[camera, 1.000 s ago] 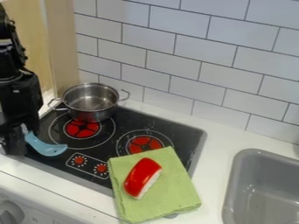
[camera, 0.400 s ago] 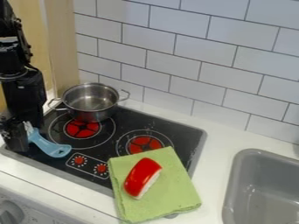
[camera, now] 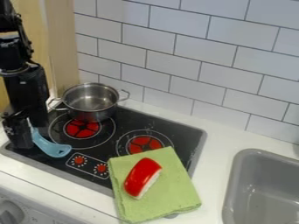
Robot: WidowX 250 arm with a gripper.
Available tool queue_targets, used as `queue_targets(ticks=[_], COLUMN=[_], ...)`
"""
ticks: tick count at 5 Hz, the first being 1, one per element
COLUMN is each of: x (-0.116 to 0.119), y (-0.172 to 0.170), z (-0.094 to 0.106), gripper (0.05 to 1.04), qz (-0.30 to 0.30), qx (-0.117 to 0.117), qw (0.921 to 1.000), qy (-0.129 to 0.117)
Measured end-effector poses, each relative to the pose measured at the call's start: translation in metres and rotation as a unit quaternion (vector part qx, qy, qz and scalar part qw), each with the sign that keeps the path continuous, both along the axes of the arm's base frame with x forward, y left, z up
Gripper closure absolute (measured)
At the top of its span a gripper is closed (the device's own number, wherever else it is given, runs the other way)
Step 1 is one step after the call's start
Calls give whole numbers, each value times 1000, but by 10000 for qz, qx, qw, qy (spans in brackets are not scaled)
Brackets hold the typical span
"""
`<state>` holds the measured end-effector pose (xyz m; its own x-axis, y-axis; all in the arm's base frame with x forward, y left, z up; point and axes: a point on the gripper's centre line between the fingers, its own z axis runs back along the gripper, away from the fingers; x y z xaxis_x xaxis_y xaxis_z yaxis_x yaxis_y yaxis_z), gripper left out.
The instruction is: Take the blue brush and put it on the lower left side of the burner
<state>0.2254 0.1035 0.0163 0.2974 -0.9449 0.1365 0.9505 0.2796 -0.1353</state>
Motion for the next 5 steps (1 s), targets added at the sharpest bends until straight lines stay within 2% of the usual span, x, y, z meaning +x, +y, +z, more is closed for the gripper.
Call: queue_targets(ticks=[1,2,3,5], x=[3,3,3,4], y=[1,-3,-6,-8], z=[24,47,72,73], gripper=[85,85,85,85], qz=[-28,-97,-162,-201], qx=[61,0,250,258], qw=[9999,9994,9977,9975], qy=[-142,-335,-610,-630])
